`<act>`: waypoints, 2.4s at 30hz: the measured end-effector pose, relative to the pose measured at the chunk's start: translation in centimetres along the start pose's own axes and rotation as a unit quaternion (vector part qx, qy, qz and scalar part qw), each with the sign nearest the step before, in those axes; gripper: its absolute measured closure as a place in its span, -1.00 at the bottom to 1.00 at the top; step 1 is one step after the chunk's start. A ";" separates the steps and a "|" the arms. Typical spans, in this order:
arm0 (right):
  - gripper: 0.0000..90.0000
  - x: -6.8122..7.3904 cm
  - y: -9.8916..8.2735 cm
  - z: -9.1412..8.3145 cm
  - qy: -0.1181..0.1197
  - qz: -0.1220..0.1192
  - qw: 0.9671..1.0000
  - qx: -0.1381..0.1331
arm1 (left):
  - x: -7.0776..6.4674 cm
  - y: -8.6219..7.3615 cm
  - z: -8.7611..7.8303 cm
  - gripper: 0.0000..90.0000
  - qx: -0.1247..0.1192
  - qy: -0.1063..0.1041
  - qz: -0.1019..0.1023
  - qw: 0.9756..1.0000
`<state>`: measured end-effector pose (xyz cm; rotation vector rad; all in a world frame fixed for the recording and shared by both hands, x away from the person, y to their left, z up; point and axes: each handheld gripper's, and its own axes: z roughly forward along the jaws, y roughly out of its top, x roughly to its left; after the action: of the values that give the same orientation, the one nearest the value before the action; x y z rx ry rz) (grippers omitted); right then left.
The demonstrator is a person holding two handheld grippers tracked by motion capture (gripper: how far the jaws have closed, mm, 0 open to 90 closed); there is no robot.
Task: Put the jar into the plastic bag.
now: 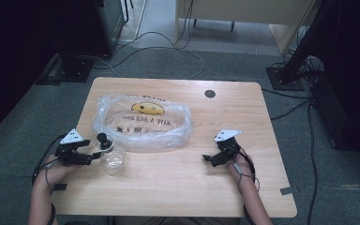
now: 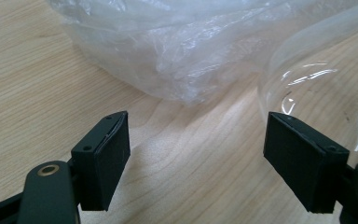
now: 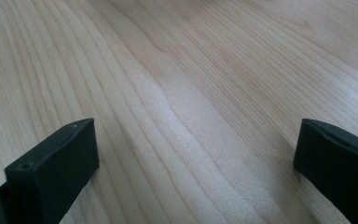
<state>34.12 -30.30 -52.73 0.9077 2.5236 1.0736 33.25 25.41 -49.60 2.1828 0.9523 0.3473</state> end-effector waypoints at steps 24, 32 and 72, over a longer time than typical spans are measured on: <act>-1.00 0.0 0.0 0.0 0.002 -0.002 1.000 0.000 | -1.9 0.4 -2.8 -0.49 -0.047 -0.041 0.012 0.998; -1.00 -0.1 0.0 0.0 0.003 -0.003 1.000 0.000 | -2.9 1.3 -3.5 -0.49 -0.080 -0.068 0.026 0.994; -1.00 -0.1 0.0 0.0 0.003 -0.004 1.000 0.000 | -5.8 3.1 -0.6 0.00 -0.182 -0.088 0.069 0.977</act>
<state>34.22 -30.33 -52.72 0.8960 2.5310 1.0751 30.52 20.09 -46.77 1.9083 0.5890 0.3566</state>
